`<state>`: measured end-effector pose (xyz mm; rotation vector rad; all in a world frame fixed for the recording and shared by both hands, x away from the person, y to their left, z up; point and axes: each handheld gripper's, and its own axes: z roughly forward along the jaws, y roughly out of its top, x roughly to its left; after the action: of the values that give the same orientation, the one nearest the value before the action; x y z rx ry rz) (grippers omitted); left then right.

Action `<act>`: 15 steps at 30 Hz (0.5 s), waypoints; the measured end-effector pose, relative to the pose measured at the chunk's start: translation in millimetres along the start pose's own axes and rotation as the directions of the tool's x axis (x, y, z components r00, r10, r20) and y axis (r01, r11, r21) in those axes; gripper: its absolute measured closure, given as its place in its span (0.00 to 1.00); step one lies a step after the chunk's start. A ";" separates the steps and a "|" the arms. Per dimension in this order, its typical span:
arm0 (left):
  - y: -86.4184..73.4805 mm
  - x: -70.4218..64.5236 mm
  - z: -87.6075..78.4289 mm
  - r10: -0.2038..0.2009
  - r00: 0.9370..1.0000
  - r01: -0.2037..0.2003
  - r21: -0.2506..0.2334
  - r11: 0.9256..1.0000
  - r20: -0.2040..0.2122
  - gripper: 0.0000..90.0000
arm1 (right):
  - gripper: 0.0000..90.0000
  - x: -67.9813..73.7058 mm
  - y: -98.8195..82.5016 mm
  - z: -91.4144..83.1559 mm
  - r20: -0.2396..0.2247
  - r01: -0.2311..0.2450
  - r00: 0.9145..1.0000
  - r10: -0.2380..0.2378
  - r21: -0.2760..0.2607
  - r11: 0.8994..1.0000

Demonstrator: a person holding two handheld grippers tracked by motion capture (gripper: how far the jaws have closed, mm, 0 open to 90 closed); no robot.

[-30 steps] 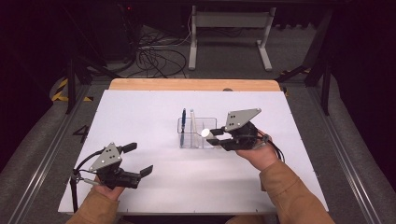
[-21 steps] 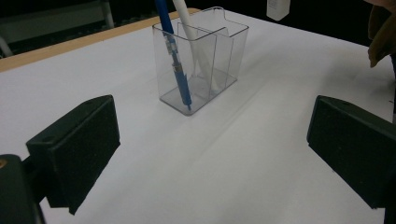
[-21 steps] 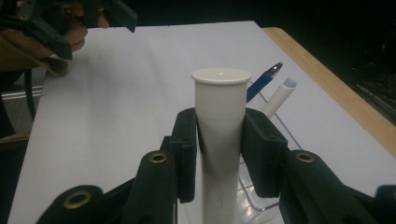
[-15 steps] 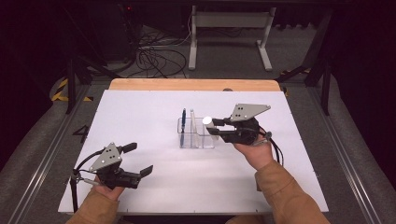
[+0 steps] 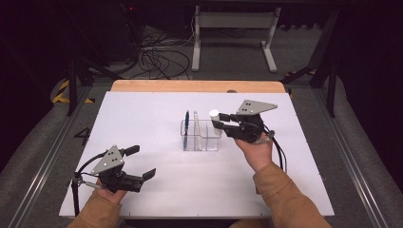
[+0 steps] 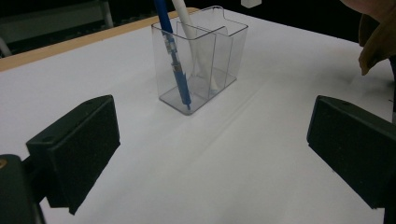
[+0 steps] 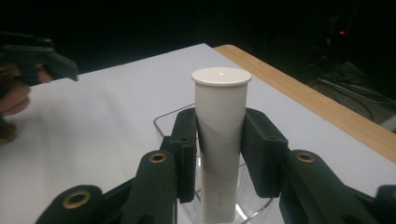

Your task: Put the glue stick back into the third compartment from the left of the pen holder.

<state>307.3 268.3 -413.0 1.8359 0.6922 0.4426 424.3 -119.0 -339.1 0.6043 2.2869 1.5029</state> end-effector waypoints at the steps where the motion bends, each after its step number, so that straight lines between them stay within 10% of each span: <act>1: 0.1 0.4 -0.2 0.008 1.000 -0.008 0.005 1.000 -0.004 0.04 | 0.75 0.5 0.1 1.0 0.009 0.006 1.000 -0.006 0.002 1.000; 15: 0.0 0.3 -0.1 0.009 1.000 -0.009 0.003 1.000 -0.003 0.04 | 0.74 -3.3 -2.6 15.2 0.025 -0.033 0.999 0.033 0.007 0.999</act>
<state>307.5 268.6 -413.0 1.8425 0.6871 0.4504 434.3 -109.8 -347.2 0.6621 2.2751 1.4944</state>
